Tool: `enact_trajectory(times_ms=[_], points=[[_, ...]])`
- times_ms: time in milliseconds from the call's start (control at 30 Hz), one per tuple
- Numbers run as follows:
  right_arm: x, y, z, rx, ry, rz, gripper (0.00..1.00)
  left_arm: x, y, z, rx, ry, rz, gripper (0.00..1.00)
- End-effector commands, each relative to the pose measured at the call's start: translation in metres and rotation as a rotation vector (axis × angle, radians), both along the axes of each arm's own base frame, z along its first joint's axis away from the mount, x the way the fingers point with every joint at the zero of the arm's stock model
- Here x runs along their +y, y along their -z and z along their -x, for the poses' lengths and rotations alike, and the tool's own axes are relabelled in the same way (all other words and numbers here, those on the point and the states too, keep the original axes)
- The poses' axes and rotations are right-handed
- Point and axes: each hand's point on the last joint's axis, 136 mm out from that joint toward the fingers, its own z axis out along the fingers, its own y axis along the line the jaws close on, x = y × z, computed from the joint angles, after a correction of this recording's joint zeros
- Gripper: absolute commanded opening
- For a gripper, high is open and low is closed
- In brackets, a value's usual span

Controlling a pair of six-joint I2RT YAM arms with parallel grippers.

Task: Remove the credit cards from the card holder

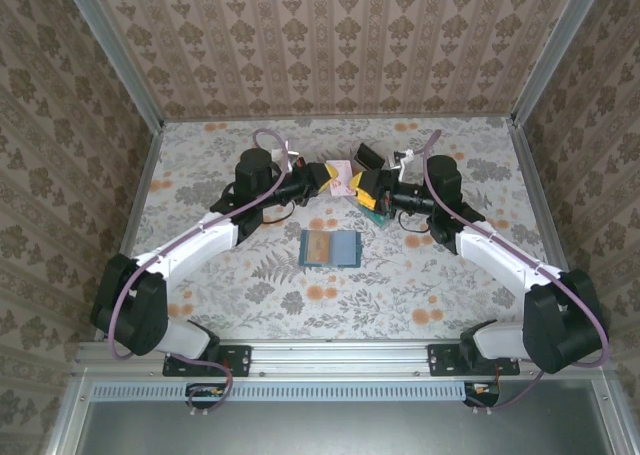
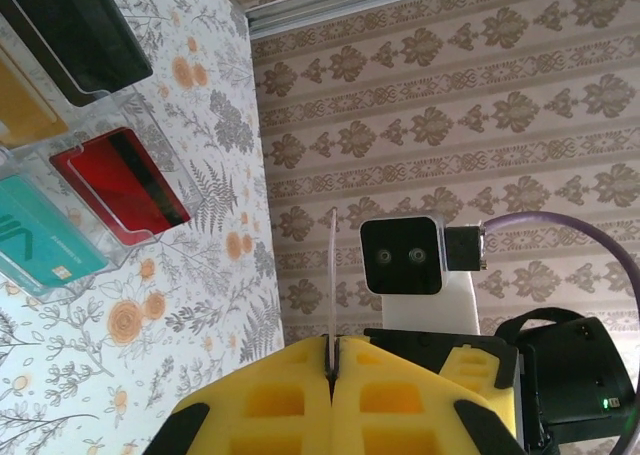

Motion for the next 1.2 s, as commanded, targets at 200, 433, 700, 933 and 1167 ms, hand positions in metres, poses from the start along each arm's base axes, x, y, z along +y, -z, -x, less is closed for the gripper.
enact_trajectory(times_ms=[200,433,700,933,1167], points=[[0.005,-0.011,-0.012,-0.005,0.045,-0.059,0.21,0.000,0.001,-0.004,0.040,-0.032,0.045,0.00],[0.003,0.001,-0.012,-0.063,0.047,0.089,0.00,0.012,0.009,-0.005,0.075,-0.047,0.021,0.09],[-0.036,0.052,-0.023,-0.279,-0.005,0.731,0.00,0.087,0.095,0.005,0.189,-0.177,-0.387,0.78],[-0.041,0.080,-0.061,-0.412,-0.116,1.024,0.00,0.142,0.132,0.018,0.238,-0.255,-0.598,1.00],[-0.030,0.104,-0.105,-0.512,-0.208,1.190,0.00,0.149,0.146,0.024,0.267,-0.243,-0.623,1.00]])
